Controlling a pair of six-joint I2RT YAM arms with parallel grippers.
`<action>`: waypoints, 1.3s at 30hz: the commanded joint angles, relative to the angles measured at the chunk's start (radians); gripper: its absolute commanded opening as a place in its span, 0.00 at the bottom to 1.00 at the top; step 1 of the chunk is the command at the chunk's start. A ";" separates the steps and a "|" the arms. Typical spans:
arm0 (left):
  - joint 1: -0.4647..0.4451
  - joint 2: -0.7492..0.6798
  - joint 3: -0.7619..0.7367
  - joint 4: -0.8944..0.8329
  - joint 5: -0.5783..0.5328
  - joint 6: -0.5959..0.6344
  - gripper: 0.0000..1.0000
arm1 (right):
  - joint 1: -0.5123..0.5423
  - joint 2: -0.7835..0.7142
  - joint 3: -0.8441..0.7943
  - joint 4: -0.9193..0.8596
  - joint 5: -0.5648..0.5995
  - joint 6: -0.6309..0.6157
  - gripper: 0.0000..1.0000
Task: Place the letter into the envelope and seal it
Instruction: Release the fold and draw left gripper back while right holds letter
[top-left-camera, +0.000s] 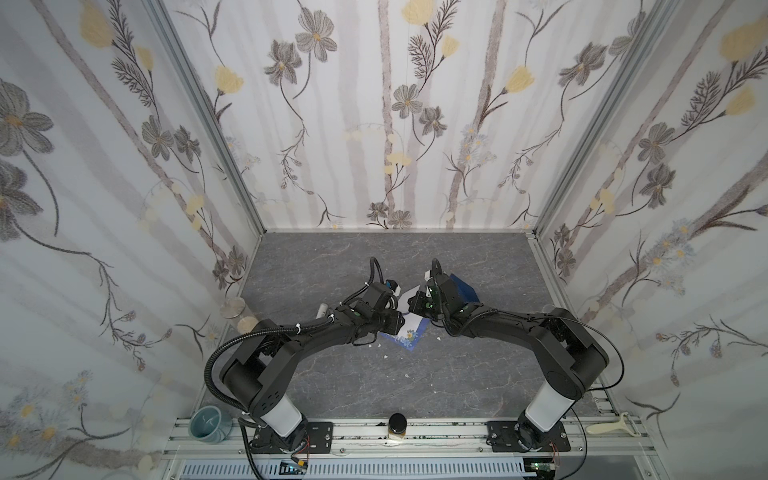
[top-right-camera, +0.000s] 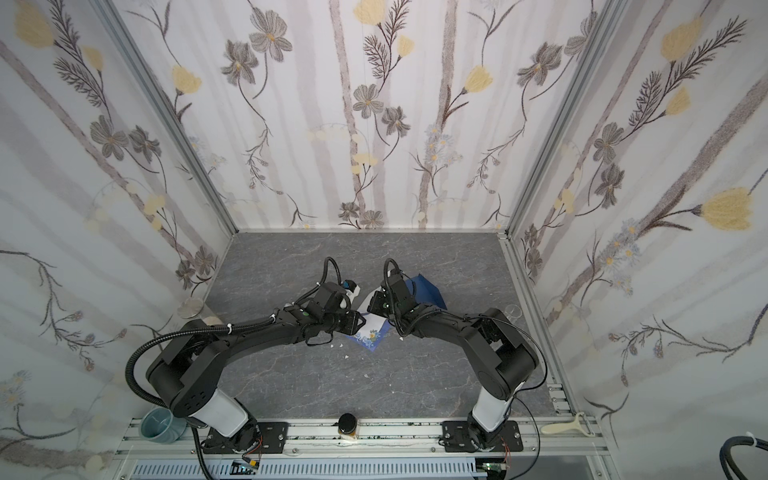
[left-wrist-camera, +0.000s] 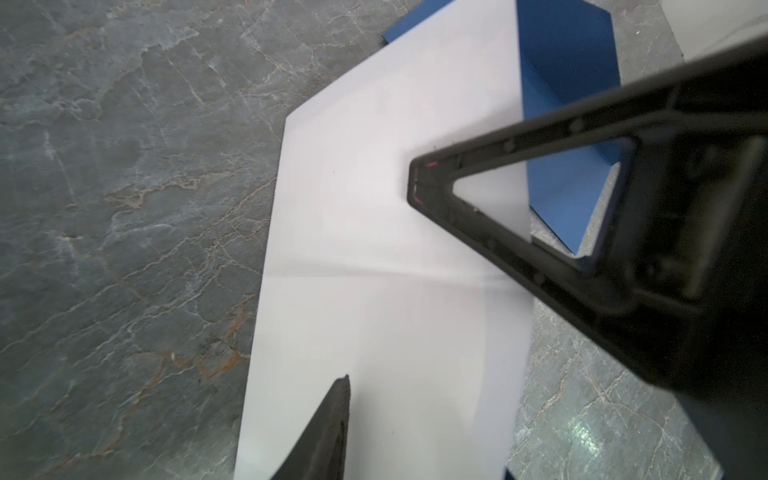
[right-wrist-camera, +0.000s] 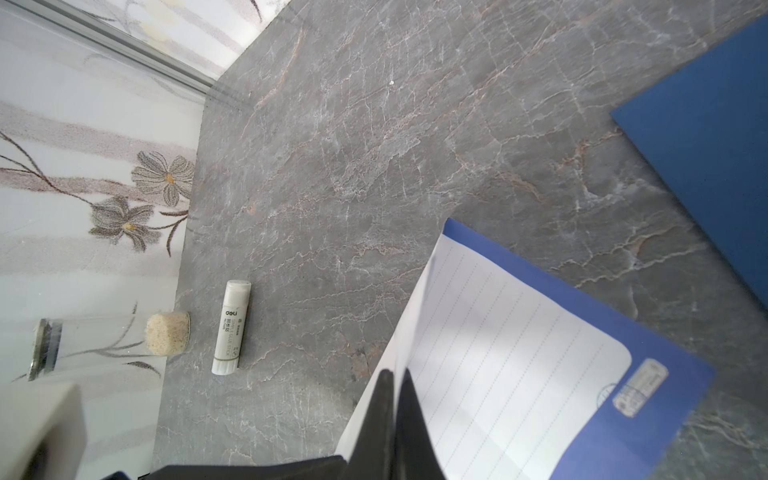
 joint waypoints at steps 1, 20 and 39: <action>0.004 -0.041 -0.024 0.011 0.001 -0.014 0.39 | -0.004 -0.003 -0.010 0.040 -0.004 0.004 0.00; 0.165 -0.286 -0.152 0.009 0.175 -0.164 0.54 | -0.012 -0.038 -0.023 0.048 -0.045 -0.089 0.00; 0.299 -0.090 -0.251 0.470 0.473 -0.384 0.64 | -0.100 -0.196 -0.069 0.088 -0.406 -0.264 0.00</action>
